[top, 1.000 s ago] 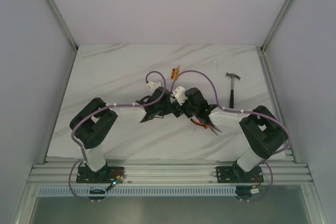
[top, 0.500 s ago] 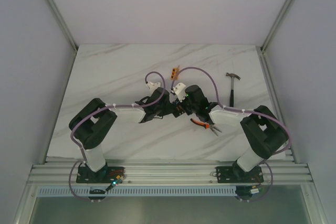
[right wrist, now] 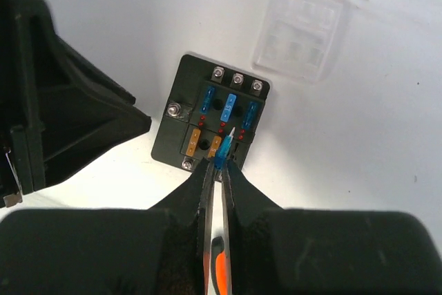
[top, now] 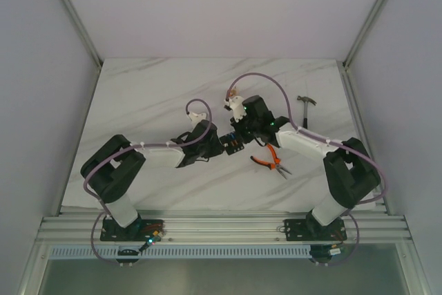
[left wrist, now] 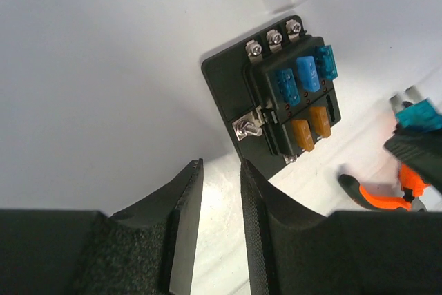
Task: Snap on the fuse box
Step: Pick up the fuse from the fuse box base, then install the fuse at the fuse box base.
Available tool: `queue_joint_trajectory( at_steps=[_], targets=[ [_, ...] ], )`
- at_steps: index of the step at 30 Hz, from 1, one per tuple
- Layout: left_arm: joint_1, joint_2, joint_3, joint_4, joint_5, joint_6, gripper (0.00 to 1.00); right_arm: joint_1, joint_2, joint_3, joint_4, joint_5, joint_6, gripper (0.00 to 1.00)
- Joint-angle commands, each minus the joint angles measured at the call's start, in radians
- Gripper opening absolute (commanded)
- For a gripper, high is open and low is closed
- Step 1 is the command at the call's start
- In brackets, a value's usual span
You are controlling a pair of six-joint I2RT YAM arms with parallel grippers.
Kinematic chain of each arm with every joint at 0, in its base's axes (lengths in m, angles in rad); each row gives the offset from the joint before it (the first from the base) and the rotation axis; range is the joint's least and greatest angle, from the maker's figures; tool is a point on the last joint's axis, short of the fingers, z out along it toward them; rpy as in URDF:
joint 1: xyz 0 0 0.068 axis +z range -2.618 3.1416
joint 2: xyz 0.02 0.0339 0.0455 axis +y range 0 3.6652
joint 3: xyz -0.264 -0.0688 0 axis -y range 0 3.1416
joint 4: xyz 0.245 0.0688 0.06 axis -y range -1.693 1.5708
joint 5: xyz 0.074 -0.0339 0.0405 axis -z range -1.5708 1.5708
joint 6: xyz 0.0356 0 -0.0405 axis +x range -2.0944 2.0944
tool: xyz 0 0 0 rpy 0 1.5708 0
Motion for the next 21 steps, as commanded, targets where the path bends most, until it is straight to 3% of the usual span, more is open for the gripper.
queue_joint_trajectory(
  at_steps=[1, 21],
  targets=[
    [0.005, -0.014, -0.052, -0.07, 0.03, 0.024, 0.39, -0.054, 0.037, 0.086, -0.179, -0.117, 0.096, 0.0],
    [0.08, -0.124, -0.202, 0.118, 0.134, 0.017, 0.62, -0.247, 0.211, 0.227, -0.318, -0.54, 0.135, 0.0]
  ],
)
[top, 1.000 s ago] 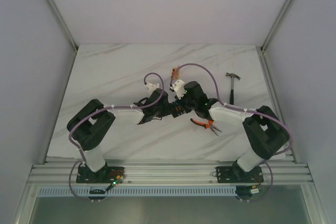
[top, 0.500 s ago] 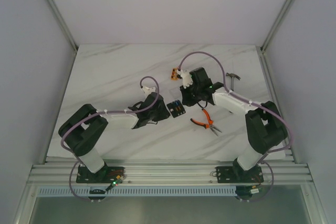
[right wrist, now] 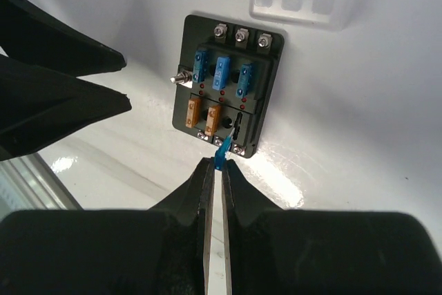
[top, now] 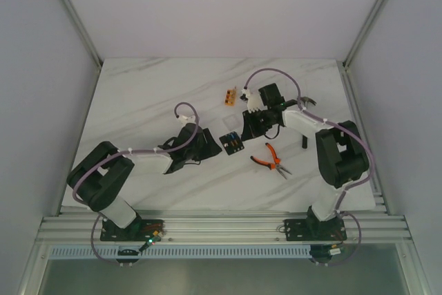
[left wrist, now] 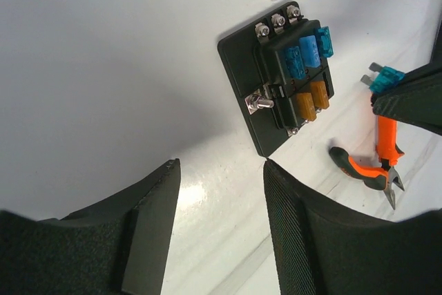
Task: Snap on the fuse box
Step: Install the fuse at the fuse box base.
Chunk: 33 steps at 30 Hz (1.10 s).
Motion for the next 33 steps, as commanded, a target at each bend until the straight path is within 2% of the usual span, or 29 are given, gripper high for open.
queue_joint_trajectory(
  at_steps=[1, 9, 16, 33],
  targets=[
    [0.017, -0.017, -0.038, -0.021, 0.014, 0.018, 0.63, -0.013, 0.048, 0.046, -0.04, -0.13, 0.003, 0.0],
    [0.031, -0.03, -0.049, -0.019, 0.012, 0.028, 0.67, -0.014, 0.093, 0.079, -0.073, -0.099, -0.002, 0.0],
    [0.036, -0.016, -0.039, -0.019, 0.022, 0.027, 0.71, 0.002, 0.101, 0.134, -0.179, 0.028, -0.047, 0.0],
    [0.069, -0.045, -0.079, -0.019, 0.018, 0.014, 0.85, 0.052, 0.162, 0.23, -0.282, 0.078, -0.101, 0.0]
  ],
)
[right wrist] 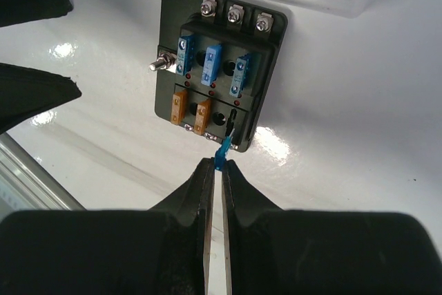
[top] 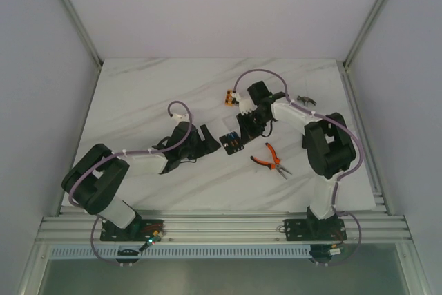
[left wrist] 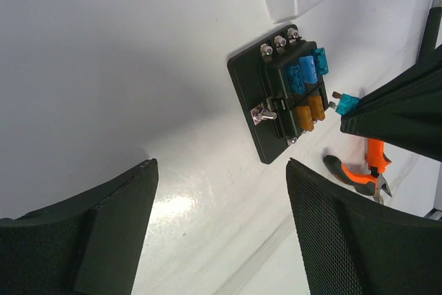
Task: Snap on the fuse box
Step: Install the fuse at the fuse box base.
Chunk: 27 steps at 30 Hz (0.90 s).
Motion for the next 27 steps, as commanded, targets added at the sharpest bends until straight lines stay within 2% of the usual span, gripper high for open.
queue_joint_trajectory(
  at_steps=[1, 27],
  targets=[
    [0.012, 0.0, -0.036, -0.055, -0.012, 0.011, 0.85, 0.012, 0.02, 0.054, -0.046, 0.014, -0.024, 0.0],
    [0.02, -0.006, -0.043, -0.053, -0.006, 0.009, 0.86, 0.041, 0.054, 0.101, -0.097, 0.066, -0.027, 0.0]
  ],
)
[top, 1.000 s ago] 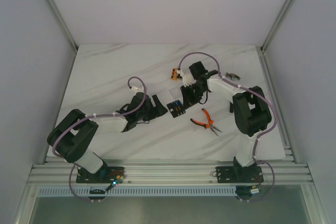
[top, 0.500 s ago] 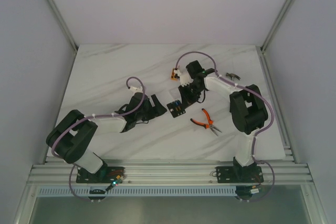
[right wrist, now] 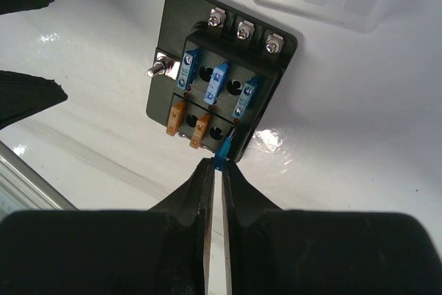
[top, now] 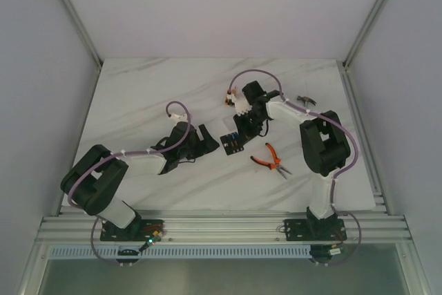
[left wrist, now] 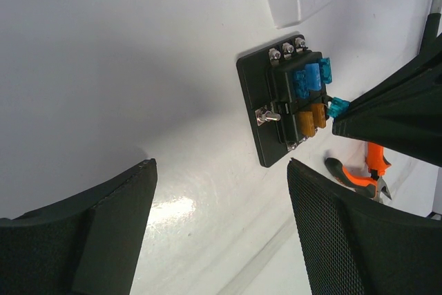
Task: Snap on the fuse box
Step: Install the fuse at the fuse box base.
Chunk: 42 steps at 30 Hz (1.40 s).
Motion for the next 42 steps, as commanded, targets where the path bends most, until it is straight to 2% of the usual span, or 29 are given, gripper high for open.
queue_joint_trajectory(
  at_steps=[1, 21, 42],
  targets=[
    [0.008, 0.007, -0.027, -0.067, -0.006, 0.009, 0.86, 0.008, -0.007, 0.036, -0.039, 0.022, -0.006, 0.0],
    [0.008, 0.019, -0.02, -0.06, 0.002, 0.012, 0.86, 0.018, -0.048, 0.027, -0.053, 0.022, 0.014, 0.0],
    [0.009, 0.017, -0.023, -0.058, 0.006, 0.014, 0.86, 0.024, 0.03, 0.022, -0.062, 0.038, 0.011, 0.0]
  ],
)
